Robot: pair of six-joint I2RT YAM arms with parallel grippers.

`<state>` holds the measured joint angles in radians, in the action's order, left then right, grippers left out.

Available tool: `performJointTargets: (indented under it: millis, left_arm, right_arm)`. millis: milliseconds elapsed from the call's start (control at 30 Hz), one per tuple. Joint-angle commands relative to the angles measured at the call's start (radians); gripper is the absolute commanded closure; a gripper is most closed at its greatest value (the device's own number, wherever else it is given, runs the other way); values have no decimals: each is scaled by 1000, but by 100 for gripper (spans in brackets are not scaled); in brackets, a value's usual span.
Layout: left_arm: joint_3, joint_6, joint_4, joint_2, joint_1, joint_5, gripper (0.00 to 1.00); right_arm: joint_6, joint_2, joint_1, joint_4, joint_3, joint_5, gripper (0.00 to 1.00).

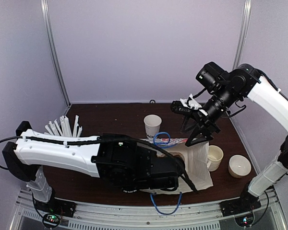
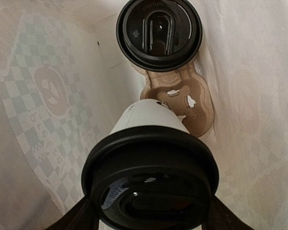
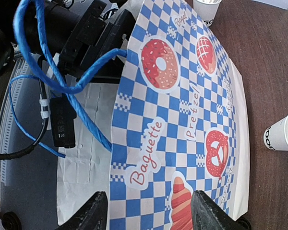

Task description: Pack the takeout coffee

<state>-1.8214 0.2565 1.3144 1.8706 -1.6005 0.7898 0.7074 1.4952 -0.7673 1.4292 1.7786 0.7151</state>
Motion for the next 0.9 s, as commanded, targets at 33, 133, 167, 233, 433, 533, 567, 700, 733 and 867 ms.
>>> performJointTargets:
  millis: [33,133,167,233,433,533,567,700,733,867]
  left_arm:
    - [12,5,-43,-43,14,8,39]
    - [11,2,-45,-50,20,8,38]
    - [11,3,-48,-50,22,8,38]
    - [14,0,-52,-49,25,5,38]
    - [17,-2,-59,-53,30,9,38]
    - [17,-7,-59,-59,31,17,39]
    - [18,-12,-59,-64,33,17,38]
    - [27,-15,-63,-74,37,16,39]
    - [30,-17,-63,-76,37,13,39]
    - [54,-22,-63,-85,37,-26,39]
  right_arm:
    - [99,16,-55,81,77,-20,36]
    - [102,22,-99,86,92,-77,35]
    - [86,25,-110,70,93,-101,35]
    - [75,36,-126,50,102,-122,35]
    - [49,75,-180,3,119,-149,35]
    - [16,89,-195,-34,124,-167,38]
    - [8,96,-198,-44,126,-170,38]
    - [-35,111,-202,-92,131,-213,53]
    - [-46,113,-202,-107,132,-228,58]
    - [-91,116,-195,-137,141,-252,85]
